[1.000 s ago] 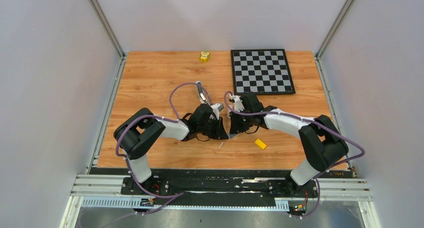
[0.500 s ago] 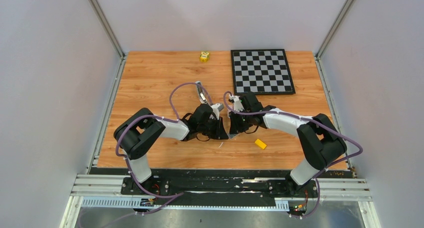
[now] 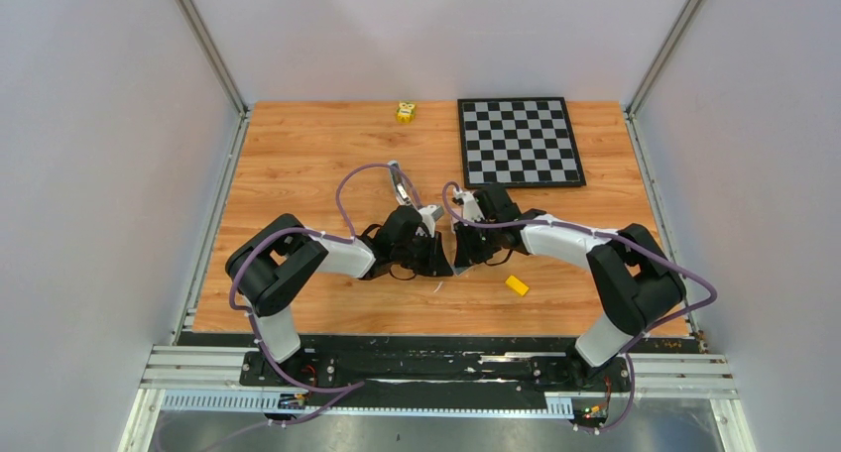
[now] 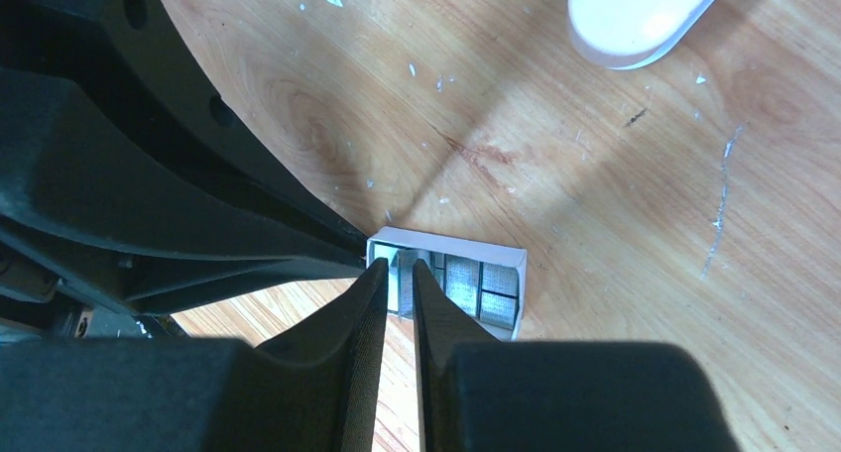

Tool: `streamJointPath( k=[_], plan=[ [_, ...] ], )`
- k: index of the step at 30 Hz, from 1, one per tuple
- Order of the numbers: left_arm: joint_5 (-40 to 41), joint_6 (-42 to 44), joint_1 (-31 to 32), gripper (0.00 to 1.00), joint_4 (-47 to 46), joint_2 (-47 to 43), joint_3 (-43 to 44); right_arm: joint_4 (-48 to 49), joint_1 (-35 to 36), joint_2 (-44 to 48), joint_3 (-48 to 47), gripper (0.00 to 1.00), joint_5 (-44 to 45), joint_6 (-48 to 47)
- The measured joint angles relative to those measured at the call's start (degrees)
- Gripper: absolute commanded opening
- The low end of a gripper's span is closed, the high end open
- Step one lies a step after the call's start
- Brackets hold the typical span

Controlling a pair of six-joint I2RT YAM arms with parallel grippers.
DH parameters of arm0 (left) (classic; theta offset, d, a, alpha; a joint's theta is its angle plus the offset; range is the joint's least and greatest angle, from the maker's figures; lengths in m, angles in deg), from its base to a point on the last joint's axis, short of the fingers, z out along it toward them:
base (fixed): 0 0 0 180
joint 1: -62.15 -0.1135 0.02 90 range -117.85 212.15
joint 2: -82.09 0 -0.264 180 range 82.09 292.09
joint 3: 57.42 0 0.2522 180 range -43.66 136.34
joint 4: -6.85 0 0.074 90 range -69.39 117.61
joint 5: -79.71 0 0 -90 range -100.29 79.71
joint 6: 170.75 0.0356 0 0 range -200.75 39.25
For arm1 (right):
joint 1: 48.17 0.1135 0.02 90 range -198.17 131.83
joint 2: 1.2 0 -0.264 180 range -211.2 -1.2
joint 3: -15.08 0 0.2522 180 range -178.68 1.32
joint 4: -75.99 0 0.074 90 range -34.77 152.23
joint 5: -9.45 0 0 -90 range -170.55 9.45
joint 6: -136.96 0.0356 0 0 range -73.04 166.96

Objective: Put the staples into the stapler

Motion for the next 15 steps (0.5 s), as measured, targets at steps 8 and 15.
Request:
streamJointPath(
  k=[8,15],
  plan=[
    [0.02,0.0,0.0,0.12,-0.02,0.0,0.0,0.0,0.0,-0.31,0.0,0.0,-0.02,-0.13],
    [1.27,0.39,0.0,0.16,1.22,-0.94,-0.02,0.02,0.0,-0.17,0.0,0.0,-0.63,-0.22]
  ],
)
